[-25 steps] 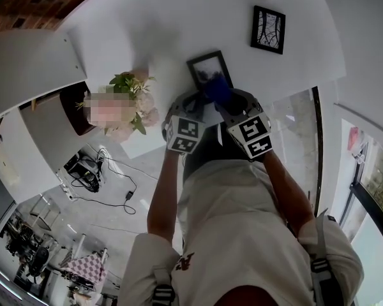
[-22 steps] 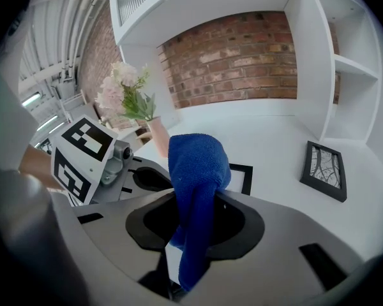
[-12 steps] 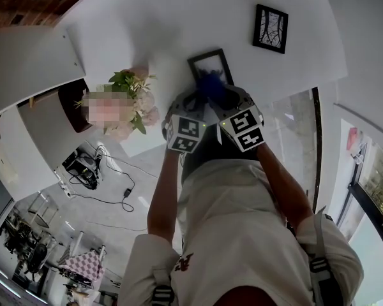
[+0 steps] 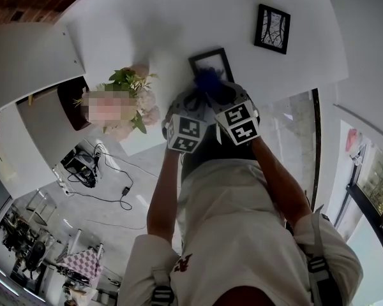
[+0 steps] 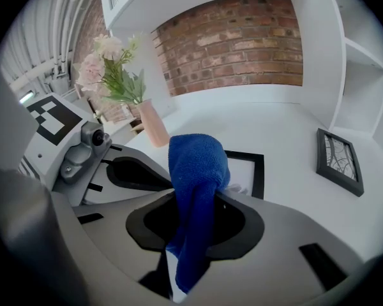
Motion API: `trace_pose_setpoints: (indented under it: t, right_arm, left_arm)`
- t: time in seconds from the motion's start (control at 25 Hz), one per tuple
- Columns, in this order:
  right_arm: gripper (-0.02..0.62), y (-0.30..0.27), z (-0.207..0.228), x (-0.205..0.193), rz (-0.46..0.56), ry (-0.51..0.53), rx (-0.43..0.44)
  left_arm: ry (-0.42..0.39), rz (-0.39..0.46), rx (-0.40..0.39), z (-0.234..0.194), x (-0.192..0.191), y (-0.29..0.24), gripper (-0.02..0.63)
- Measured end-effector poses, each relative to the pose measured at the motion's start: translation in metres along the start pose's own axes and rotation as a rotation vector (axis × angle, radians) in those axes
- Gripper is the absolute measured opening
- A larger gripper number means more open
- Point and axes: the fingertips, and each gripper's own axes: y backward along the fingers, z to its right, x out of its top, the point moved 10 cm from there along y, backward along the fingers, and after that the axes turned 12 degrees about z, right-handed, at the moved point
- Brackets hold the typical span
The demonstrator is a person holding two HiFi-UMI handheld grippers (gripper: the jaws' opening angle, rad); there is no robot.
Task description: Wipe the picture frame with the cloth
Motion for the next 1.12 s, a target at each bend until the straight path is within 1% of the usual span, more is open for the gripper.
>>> trace_pose_setpoints:
  t: [0.2, 0.4, 0.8, 1.12]
  right_arm:
    - [0.101, -0.007, 0.0021, -0.0032, -0.022, 0.01, -0.032]
    - [0.091, -0.0098, -0.0013, -0.0074, -0.025, 0.072, -0.076]
    - [0.089, -0.0103, -0.0029, -0.0063, -0.038, 0.117, -0.093]
    - [0.091, -0.0084, 0.003, -0.0067, -0.053, 0.115, -0.117]
  left_arm:
    - [-0.008, 0.0, 0.001, 0.0004, 0.0007, -0.0002, 0.0]
    - [-0.012, -0.005, 0.003, 0.0008, 0.0009, 0.0003, 0.0]
    - [-0.018, -0.006, 0.005, 0.0013, 0.0011, -0.0001, 0.0]
    - [-0.009, 0.001, 0.01, 0.0013, 0.0, 0.0002, 0.0]
